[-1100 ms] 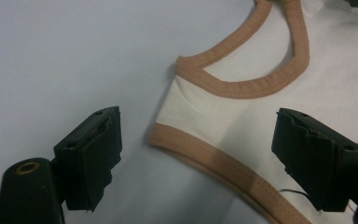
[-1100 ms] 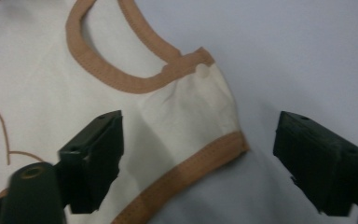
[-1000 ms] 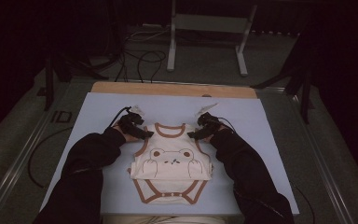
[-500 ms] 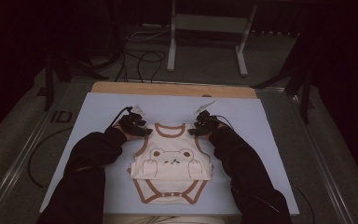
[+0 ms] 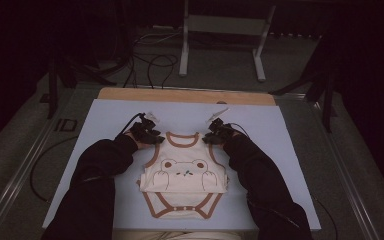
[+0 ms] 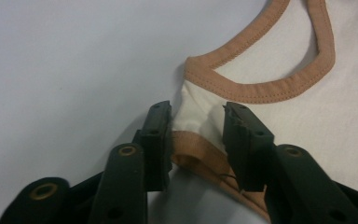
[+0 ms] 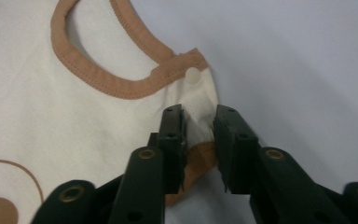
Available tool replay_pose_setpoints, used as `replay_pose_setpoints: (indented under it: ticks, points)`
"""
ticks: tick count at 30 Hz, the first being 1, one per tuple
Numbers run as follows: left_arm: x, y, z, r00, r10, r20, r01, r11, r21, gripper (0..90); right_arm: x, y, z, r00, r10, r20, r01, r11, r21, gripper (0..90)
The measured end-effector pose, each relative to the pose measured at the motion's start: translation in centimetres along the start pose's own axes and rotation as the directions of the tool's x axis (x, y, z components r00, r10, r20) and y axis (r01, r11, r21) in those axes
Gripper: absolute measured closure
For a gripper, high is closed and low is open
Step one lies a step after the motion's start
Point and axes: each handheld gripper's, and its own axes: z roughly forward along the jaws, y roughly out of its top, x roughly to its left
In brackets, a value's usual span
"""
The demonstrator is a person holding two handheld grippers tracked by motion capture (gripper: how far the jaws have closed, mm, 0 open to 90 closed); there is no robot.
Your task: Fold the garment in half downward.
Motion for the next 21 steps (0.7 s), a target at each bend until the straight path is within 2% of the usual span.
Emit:
replay_pose_setpoints:
  ticks: [11, 15, 21]
  points:
    - [-0.33, 0.15, 0.12, 0.9997, -0.011, 0.022, 0.011, 0.9999, -0.001, 77.1, 0.23, 0.06, 0.0, 0.9999, 0.006, -0.012, -0.006, 1.0, 0.004, 80.6]
    - [-0.47, 0.25, 0.15, 0.9992, -0.005, 0.04, 0.005, 1.0, 0.007, 85.8, 0.3, 0.03, -0.01, 0.9999, 0.001, -0.01, -0.001, 1.0, 0.002, 81.6]
    - [-0.39, 0.03, 0.1, 0.9986, -0.016, 0.05, 0.017, 0.9998, -0.011, 88.2, 0.46, 0.05, -0.11, 1.0, 0.002, -0.004, -0.002, 1.0, 0.001, 82.5]
